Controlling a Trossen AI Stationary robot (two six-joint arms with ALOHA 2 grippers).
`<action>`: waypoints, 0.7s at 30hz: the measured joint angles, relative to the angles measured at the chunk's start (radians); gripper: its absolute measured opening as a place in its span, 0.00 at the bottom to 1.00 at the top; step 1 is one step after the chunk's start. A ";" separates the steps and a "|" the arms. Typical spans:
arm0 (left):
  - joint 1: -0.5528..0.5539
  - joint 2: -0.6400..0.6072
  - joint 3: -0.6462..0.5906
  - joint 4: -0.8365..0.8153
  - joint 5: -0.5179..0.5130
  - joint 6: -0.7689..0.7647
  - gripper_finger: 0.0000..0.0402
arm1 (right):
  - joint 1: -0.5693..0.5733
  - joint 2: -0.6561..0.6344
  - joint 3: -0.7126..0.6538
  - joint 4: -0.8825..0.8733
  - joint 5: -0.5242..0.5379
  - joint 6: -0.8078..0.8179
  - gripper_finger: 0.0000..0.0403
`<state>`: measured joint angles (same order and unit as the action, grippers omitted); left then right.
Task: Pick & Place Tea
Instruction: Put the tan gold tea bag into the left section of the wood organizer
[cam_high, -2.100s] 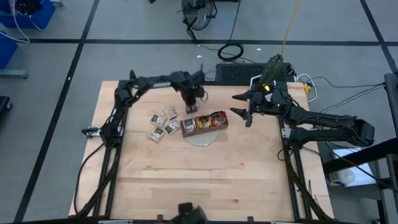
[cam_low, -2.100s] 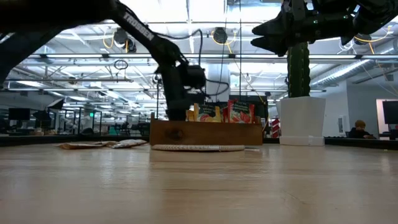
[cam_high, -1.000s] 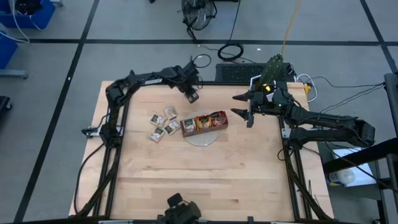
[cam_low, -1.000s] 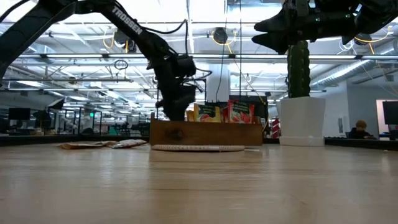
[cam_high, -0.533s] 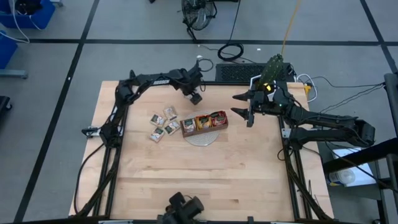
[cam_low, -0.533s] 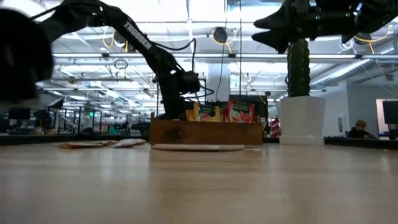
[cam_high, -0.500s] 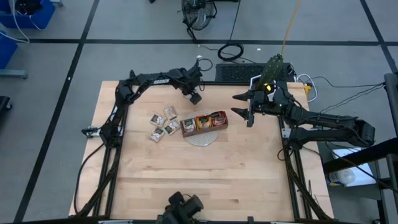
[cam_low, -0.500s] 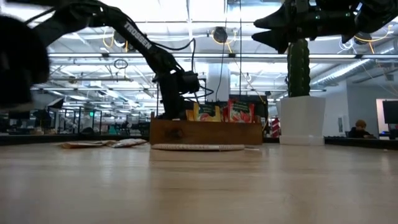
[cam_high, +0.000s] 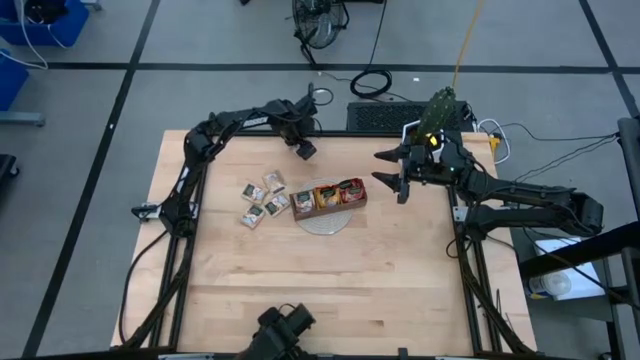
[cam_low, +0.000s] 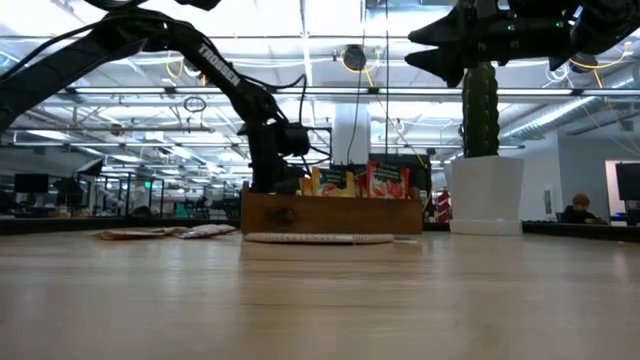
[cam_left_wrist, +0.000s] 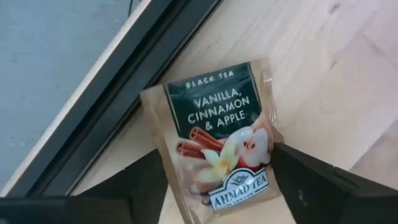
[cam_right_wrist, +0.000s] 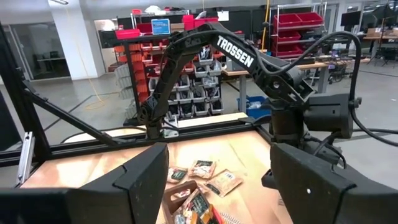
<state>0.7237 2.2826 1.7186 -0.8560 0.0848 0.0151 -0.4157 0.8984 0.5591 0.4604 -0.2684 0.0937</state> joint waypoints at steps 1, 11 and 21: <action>-0.002 0.000 0.000 -0.001 -0.009 0.005 0.66 | 0.001 -0.001 0.000 0.000 0.000 0.000 0.65; -0.002 -0.028 -0.007 -0.028 -0.014 0.177 0.14 | 0.005 -0.002 0.000 0.000 -0.003 0.000 0.65; -0.071 -0.277 -0.067 -0.007 -0.007 0.191 0.03 | 0.003 -0.021 0.000 0.006 0.002 -0.001 0.65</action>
<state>0.6528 2.0059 1.6513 -0.8635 0.0780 0.2062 -0.4129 0.8776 0.5591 0.4660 -0.2667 0.0930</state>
